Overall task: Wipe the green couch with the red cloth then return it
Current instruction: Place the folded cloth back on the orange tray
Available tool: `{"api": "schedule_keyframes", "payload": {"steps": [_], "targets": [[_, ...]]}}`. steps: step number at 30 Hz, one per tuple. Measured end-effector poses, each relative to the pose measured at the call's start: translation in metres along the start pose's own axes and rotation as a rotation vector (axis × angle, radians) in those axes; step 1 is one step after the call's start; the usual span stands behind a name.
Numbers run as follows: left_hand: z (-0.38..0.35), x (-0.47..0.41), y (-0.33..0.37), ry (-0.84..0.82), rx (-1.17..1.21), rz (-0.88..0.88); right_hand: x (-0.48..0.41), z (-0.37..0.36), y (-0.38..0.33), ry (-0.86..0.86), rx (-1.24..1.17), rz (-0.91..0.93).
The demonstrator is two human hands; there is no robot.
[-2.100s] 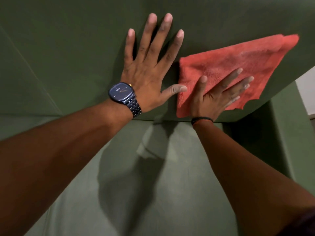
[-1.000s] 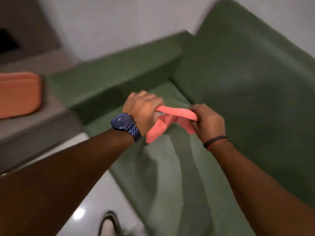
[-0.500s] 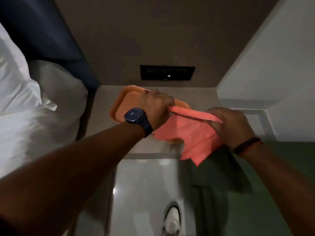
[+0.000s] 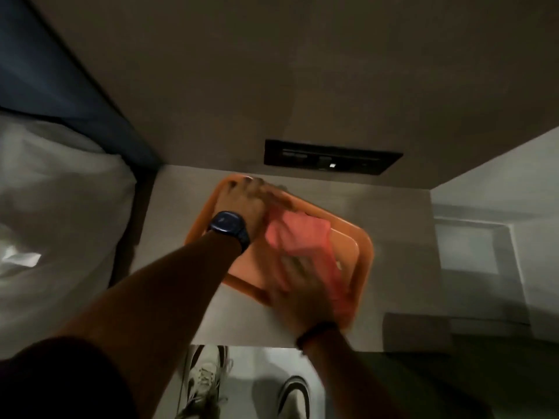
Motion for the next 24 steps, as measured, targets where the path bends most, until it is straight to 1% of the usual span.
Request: {"api": "schedule_keyframes", "payload": {"steps": [1, 2, 3, 4, 5, 7, 8, 9, 10, 11, 13, 15, 19, 22, 24], "targets": [[-0.016, 0.001, -0.017, -0.050, 0.067, 0.158, -0.009, -0.023, -0.009, -0.174, -0.101, -0.038], [-0.029, 0.006, -0.032, -0.057, 0.148, 0.320, -0.016, -0.044, -0.015, -0.304, -0.219, -0.090], [-0.039, 0.014, -0.044, -0.049, 0.215, 0.445, -0.020, -0.057, -0.018, -0.335, -0.308, -0.128], [-0.047, 0.024, -0.051, -0.040, 0.238, 0.486, -0.023, -0.065, -0.018, -0.286, -0.352, -0.150], [-0.055, 0.033, -0.055, -0.030, 0.230, 0.437, -0.024, -0.067, -0.015, -0.193, -0.345, -0.155], [-0.068, 0.048, -0.058, -0.020, 0.228, 0.179, -0.023, -0.073, 0.001, -0.026, -0.260, -0.154], [-0.074, 0.054, -0.057, -0.041, 0.229, 0.031, -0.020, -0.075, 0.011, 0.013, -0.198, -0.165], [-0.080, 0.057, -0.055, -0.078, 0.221, -0.093, -0.017, -0.077, 0.021, 0.007, -0.134, -0.188], [-0.086, 0.058, -0.052, -0.128, 0.215, -0.170, -0.014, -0.079, 0.031, -0.034, -0.083, -0.220], [-0.092, 0.059, -0.049, -0.183, 0.227, -0.191, -0.011, -0.083, 0.041, -0.079, -0.045, -0.255], [-0.103, 0.057, -0.044, -0.256, 0.255, -0.158, -0.007, -0.092, 0.058, -0.133, 0.034, -0.307], [-0.115, 0.061, -0.042, -0.250, 0.269, -0.090, -0.007, -0.100, 0.067, -0.136, 0.101, -0.339], [-0.127, 0.080, -0.037, -0.176, 0.355, 0.110, -0.012, -0.108, 0.069, -0.022, 0.120, -0.471], [-0.131, 0.091, -0.031, -0.178, 0.348, 0.167, -0.013, -0.111, 0.068, 0.029, 0.135, -0.553], [-0.132, 0.099, -0.027, -0.201, 0.342, 0.190, -0.011, -0.111, 0.067, 0.028, 0.155, -0.557]]}}
Point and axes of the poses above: each hand's wrist, its own x-axis away from the middle knuckle, its own z-axis out of the back of the hand, y = z × x, the point moved 2 cm from there along -x, towards the middle knuckle, and after that the axes turned 5 degrees about -x, right-handed, at the moved point
